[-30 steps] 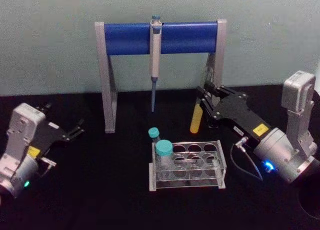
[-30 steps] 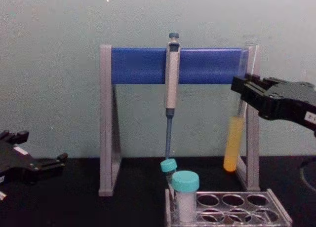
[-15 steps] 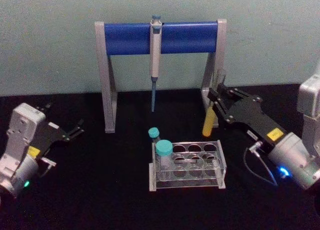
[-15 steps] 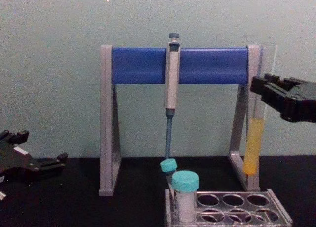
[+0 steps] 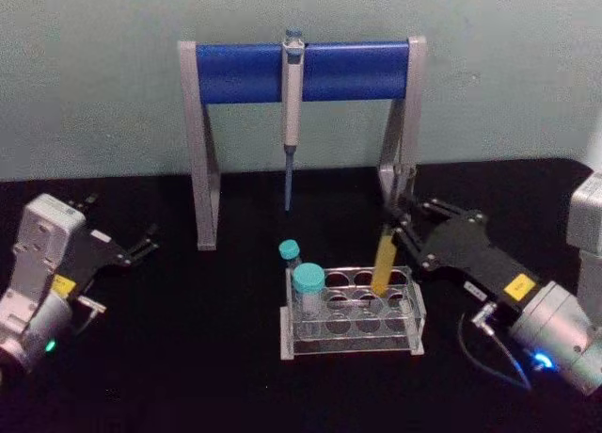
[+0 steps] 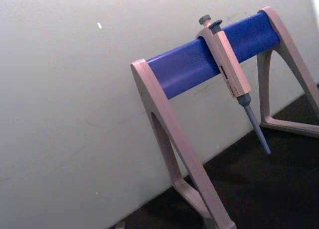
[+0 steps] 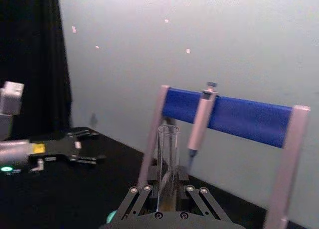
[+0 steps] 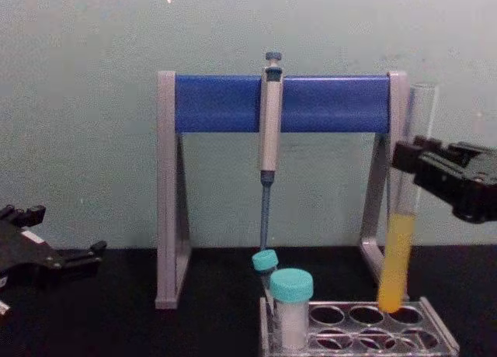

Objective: Pick up the test tube from the test tube rack, shake it, then place it back into the test tube rack.

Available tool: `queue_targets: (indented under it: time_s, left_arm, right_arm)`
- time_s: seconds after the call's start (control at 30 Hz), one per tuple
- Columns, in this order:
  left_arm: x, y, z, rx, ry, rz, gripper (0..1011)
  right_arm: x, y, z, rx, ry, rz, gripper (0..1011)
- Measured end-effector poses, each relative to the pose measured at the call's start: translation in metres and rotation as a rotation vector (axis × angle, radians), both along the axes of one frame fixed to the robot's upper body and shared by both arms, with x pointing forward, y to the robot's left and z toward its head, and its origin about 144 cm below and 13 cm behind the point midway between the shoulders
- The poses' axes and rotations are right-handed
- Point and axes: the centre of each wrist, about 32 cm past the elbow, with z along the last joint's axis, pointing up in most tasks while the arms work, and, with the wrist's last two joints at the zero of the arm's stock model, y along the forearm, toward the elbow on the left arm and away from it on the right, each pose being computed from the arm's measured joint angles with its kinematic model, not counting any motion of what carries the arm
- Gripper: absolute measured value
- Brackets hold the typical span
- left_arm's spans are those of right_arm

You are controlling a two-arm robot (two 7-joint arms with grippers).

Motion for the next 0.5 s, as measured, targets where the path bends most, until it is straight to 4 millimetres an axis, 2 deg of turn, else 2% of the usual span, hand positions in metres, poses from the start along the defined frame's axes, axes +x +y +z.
queue_targets:
  time_s: [0.23,0.5]
  left_arm:
    - [0.000,0.000,0.000,0.000,0.000,0.000,1001]
    - [0.000,0.000,0.000,0.000,0.000,0.000,1001]
  right_arm:
    - [0.010,0.012,-0.002,0.018,0.002,0.047,229]
    - [0.033,0.020,-0.002,0.026,-0.004,0.041,229]
